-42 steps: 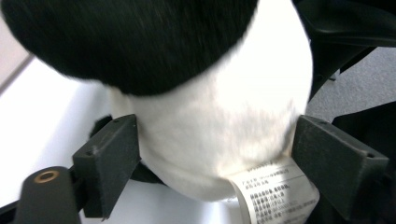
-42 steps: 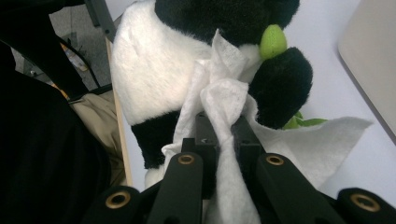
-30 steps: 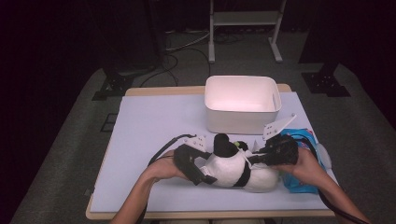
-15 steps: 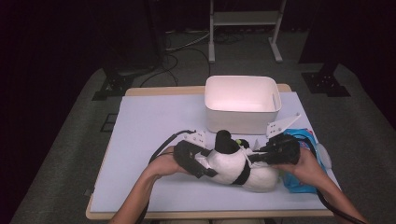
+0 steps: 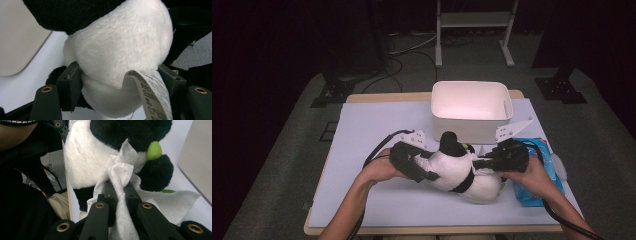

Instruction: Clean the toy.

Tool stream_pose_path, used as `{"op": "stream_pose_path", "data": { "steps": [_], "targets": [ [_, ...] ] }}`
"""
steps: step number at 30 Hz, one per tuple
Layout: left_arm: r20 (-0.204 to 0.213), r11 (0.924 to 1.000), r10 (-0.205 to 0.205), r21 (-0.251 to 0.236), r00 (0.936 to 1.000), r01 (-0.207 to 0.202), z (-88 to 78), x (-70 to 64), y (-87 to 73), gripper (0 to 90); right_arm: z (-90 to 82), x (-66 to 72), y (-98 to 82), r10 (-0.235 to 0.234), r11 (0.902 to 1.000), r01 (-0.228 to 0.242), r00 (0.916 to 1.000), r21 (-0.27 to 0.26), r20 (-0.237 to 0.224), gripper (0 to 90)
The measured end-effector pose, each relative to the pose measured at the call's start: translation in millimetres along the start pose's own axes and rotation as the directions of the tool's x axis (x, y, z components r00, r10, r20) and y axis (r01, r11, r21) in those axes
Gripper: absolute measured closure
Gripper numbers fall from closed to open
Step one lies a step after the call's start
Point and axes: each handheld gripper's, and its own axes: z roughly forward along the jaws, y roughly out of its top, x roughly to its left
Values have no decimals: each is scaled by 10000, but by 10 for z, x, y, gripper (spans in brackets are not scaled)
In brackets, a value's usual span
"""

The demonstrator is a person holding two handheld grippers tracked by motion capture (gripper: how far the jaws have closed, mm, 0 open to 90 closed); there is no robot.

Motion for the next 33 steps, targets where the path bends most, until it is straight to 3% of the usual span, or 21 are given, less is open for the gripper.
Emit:
{"op": "stream_pose_path", "data": {
  "steps": [10,20,33],
  "targets": [
    [-298,9997,236,84,9993,-234,-176,-38,81,307,31,4,92,-4,9998,-1,9997,-216,-227,836],
    [-244,9989,450,126,9987,-447,-89,-81,166,303,-119,39,235,-243,9987,237,9996,-447,-131,836],
    [-214,9966,761,339,9969,-753,-8,-128,294,297,-183,141,508,-863,9960,865,9962,-215,95,835]
  ]
}}
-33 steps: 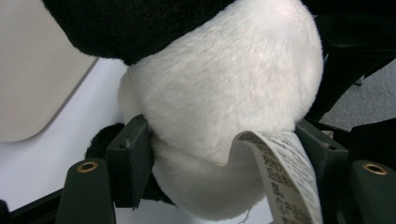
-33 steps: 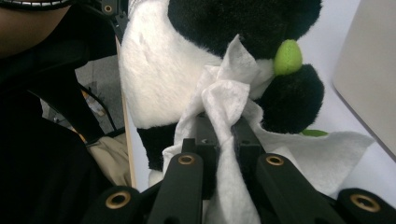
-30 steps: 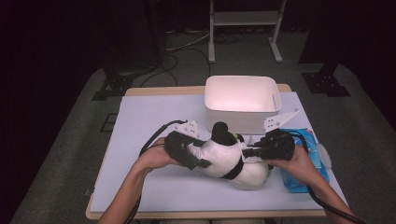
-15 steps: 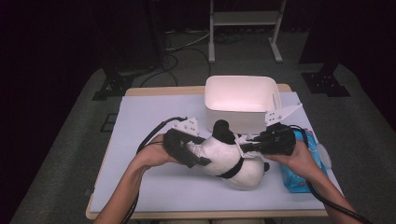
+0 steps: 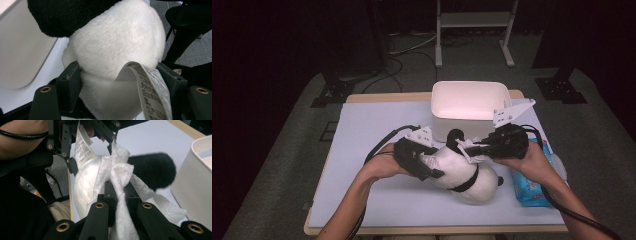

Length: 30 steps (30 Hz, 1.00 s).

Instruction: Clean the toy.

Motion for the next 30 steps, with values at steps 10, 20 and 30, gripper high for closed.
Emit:
{"op": "stream_pose_path", "data": {
  "steps": [10,20,30],
  "targets": [
    [15,9997,200,147,9998,-201,38,-19,87,296,20,43,129,-375,9989,373,9993,300,54,835],
    [-40,9996,166,215,9999,-165,86,-10,110,228,48,36,74,-516,9932,477,9981,1059,341,841],
    [37,9999,-19,122,10000,18,69,4,75,161,7,22,-14,-358,9936,325,9989,1079,293,844]
  ]
}}
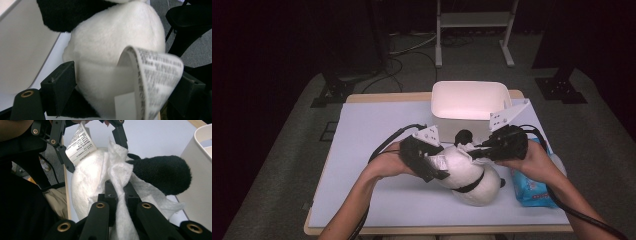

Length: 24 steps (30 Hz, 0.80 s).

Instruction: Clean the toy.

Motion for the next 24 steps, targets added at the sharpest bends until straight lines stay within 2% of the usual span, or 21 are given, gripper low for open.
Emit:
{"op": "stream_pose_path", "data": {
  "steps": [10,13,16,18,24],
  "targets": [
    [154,9998,-135,-139,9998,137,87,35,-42,122,-69,7,-77,149,9999,-149,9998,-40,127,844],
    [196,9994,61,-339,9998,-55,101,21,-35,193,-91,5,-102,222,9997,-220,9997,-94,135,844],
    [217,9991,89,-406,9997,-80,103,11,-25,244,-109,7,-101,258,9996,-255,9995,-153,156,843],
    [262,9987,125,-504,9996,-112,117,-19,3,254,-173,25,-59,149,9994,-141,9995,-312,266,842],
    [220,9982,349,-493,9992,-337,134,-55,73,255,-184,63,100,-321,9994,326,9987,-126,391,841]
  ]
}}
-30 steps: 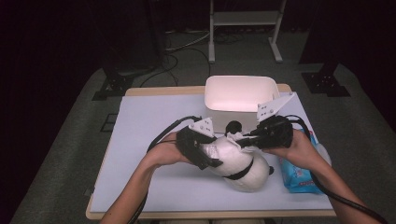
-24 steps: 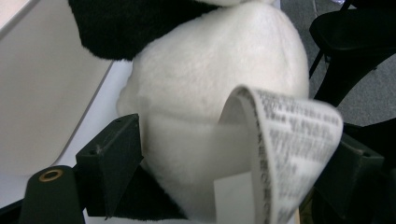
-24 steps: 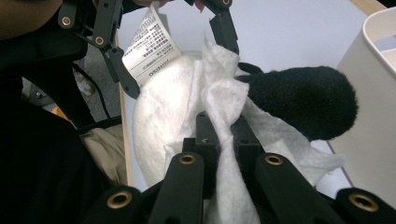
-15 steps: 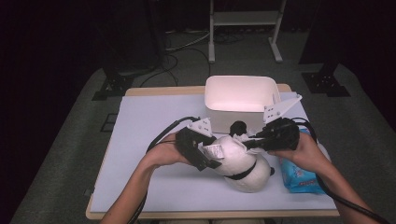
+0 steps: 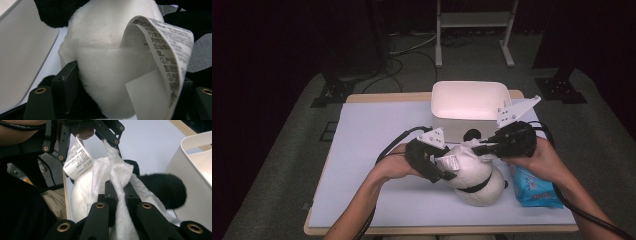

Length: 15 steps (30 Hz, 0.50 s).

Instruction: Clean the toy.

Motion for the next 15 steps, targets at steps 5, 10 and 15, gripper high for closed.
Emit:
{"op": "stream_pose_path", "data": {
  "steps": [5,10,15],
  "targets": [
    [47,9999,160,32,9999,-160,14,-19,34,255,74,17,91,-254,9995,255,9997,168,-55,840],
    [-20,9999,-30,-98,10000,30,13,-1,32,228,114,16,68,-263,9981,260,9996,557,36,842],
    [-22,9997,-96,-227,10000,95,5,2,28,192,89,-25,-25,14,9988,-12,10000,498,-50,845]
  ]
}}
